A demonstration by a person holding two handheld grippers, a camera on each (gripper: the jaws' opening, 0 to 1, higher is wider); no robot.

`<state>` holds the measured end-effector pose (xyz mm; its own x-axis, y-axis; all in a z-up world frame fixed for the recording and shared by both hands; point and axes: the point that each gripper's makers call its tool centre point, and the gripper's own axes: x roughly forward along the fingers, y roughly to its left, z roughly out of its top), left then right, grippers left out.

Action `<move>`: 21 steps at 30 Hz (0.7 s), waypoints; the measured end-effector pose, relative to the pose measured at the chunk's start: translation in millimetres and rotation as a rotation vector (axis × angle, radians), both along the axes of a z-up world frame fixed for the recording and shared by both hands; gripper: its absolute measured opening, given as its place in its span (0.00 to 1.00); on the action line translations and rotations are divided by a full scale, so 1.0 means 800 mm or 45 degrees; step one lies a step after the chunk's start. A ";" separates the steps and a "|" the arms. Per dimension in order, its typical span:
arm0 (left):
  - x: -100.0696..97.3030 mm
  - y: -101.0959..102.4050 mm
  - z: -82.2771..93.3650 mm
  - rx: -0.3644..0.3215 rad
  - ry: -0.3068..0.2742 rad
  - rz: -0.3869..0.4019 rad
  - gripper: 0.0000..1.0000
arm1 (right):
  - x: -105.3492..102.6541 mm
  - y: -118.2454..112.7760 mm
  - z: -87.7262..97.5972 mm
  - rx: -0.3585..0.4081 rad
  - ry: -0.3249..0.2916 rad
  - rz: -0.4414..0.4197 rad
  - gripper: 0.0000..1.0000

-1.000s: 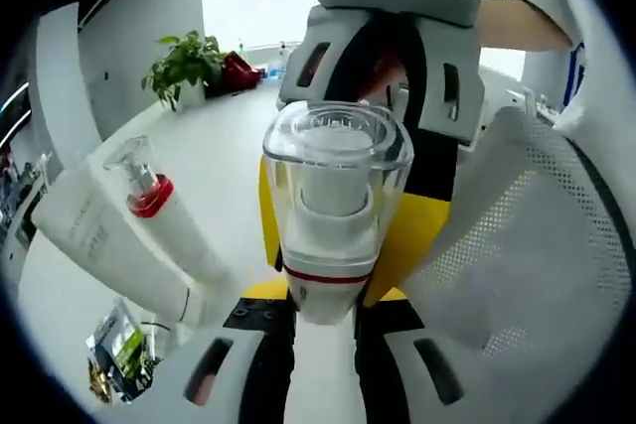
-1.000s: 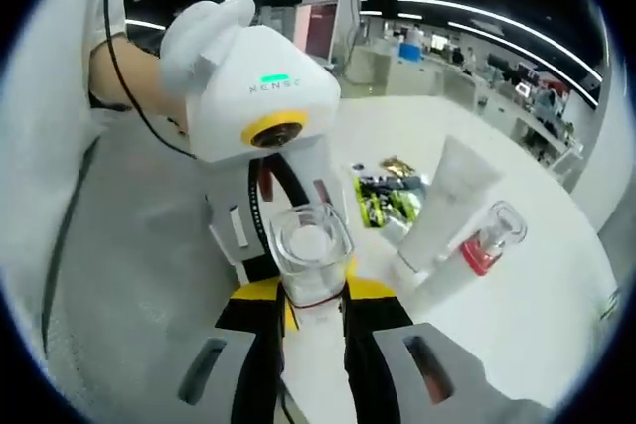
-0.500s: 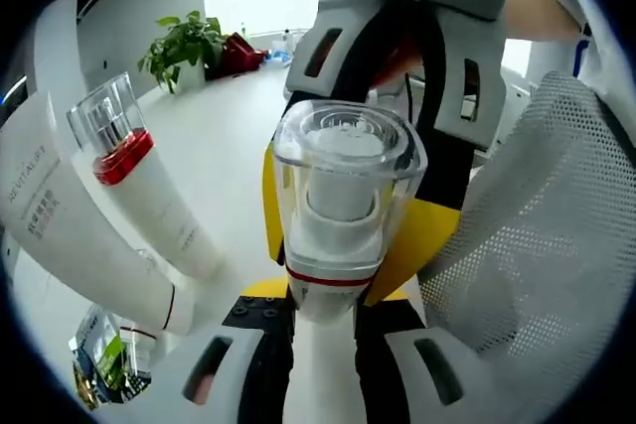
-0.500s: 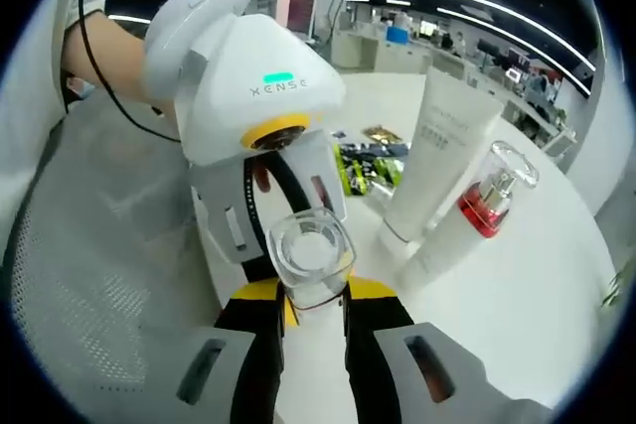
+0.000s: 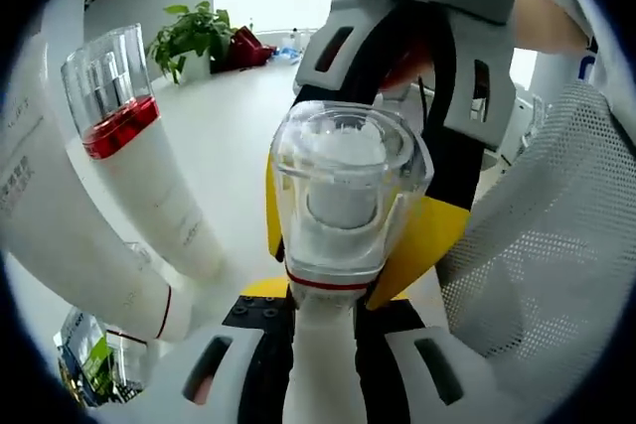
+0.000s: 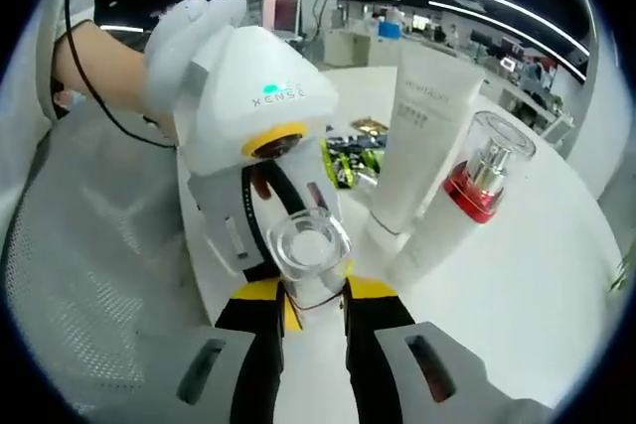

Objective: Arrange the skincare products in the storage area until every visible bottle or jar stands upright without overlapping.

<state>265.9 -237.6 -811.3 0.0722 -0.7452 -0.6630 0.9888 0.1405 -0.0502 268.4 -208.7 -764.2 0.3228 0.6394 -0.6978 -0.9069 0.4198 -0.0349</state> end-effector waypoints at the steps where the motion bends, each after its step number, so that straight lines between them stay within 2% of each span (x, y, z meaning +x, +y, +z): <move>1: 0.000 0.001 -0.004 0.013 -0.002 0.001 0.18 | 0.001 0.001 0.000 0.012 0.001 -0.006 0.23; 14: 0.004 0.003 -0.002 0.031 -0.035 -0.004 0.19 | 0.006 -0.002 0.001 0.081 0.000 -0.073 0.23; 21: 0.011 0.004 -0.009 0.047 -0.036 -0.011 0.19 | 0.013 -0.003 0.002 0.091 -0.037 -0.105 0.23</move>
<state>275.0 -234.8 -818.3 0.0849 -0.7209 -0.6878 0.9910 0.1330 -0.0170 279.1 -210.7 -762.9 0.3957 0.6577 -0.6409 -0.8683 0.4952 -0.0280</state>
